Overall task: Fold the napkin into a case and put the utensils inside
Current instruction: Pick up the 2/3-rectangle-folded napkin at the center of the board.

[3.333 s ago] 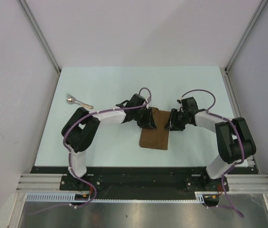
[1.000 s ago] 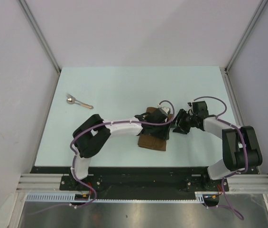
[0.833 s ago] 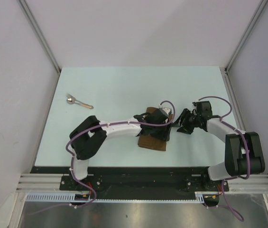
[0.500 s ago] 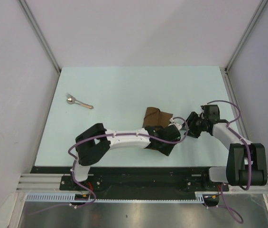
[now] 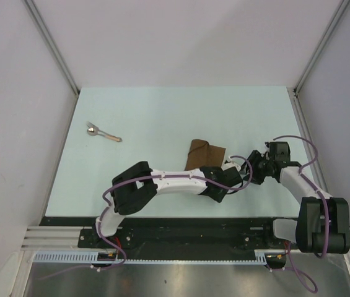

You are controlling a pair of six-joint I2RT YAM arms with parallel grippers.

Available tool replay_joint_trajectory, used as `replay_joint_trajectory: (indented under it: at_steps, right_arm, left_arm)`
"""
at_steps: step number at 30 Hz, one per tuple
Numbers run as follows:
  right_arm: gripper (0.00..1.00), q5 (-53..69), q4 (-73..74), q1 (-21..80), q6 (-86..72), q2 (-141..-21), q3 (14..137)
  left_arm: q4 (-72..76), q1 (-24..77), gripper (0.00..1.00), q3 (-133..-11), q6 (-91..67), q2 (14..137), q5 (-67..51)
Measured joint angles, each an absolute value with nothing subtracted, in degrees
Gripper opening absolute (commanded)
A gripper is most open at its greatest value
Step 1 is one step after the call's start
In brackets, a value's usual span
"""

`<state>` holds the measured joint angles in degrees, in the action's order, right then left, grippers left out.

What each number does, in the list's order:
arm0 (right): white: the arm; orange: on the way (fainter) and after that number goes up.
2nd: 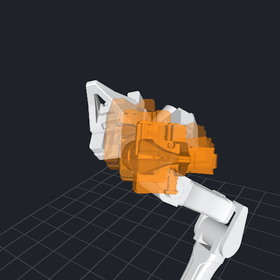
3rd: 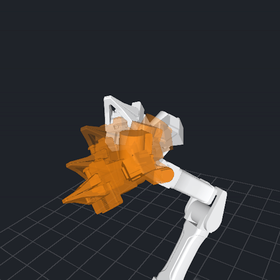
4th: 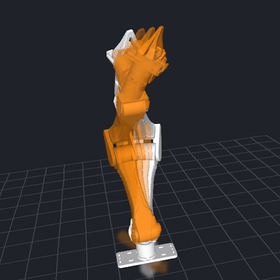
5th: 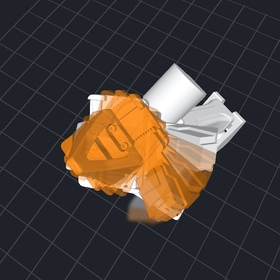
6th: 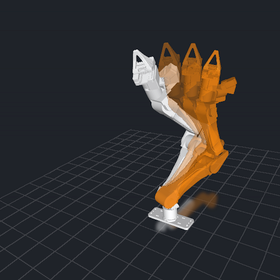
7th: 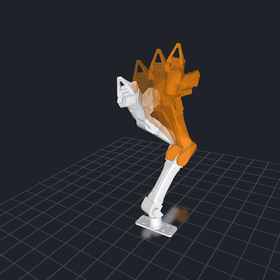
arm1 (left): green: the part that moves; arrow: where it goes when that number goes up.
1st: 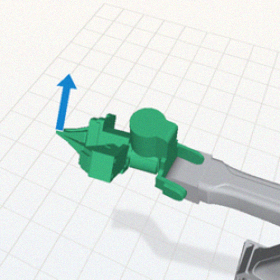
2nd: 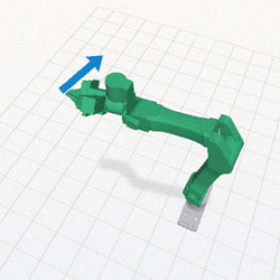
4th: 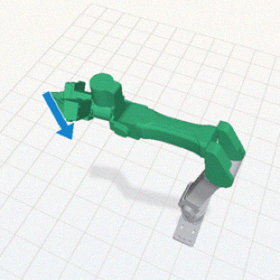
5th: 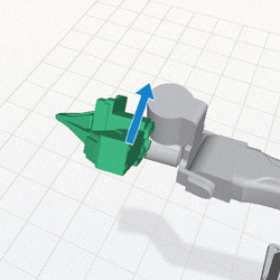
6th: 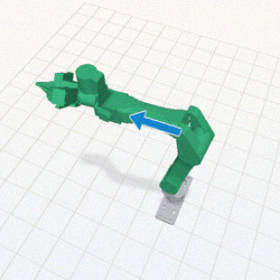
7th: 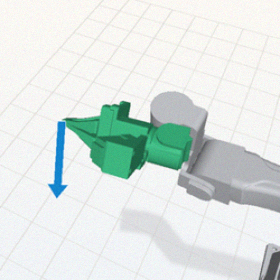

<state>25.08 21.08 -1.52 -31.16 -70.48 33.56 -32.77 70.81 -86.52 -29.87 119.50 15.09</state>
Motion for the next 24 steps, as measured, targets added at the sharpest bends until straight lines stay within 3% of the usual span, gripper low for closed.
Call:
replay_joint_trajectory:
  at_steps: [1,5,6,11,18,24]
  right_arm:
    - [0.54,25.10,21.08,-1.52,-31.16,-70.48,33.10]
    - [0.57,25.52,20.99,-1.52,-31.18,-70.48,31.88]
    - [0.58,26.22,20.49,-1.52,-31.18,-70.48,31.57]
    - [0.63,29.71,14.35,-1.50,-32.60,-69.63,27.94]
    - [0.64,34.28,1.08,-0.19,-41.25,-69.45,22.31]
    - [0.64,35.38,-9.10,3.79,-46.87,-75.94,22.22]
  left_arm:
    - [-33.06,70.83,0.36,-86.85,-29.87,119.68,15.31]
    - [-33.82,70.81,0.04,-87.74,-29.47,120.27,16.16]
    - [-34.06,70.81,0.00,-87.99,-29.23,120.40,16.38]
    - [-34.20,70.57,0.00,-88.07,-28.58,120.18,15.59]
    - [-32.69,66.24,0.00,-82.46,-28.45,112.42,5.15]
    - [-30.98,62.65,0.00,-80.53,-28.49,107.79,-1.80]
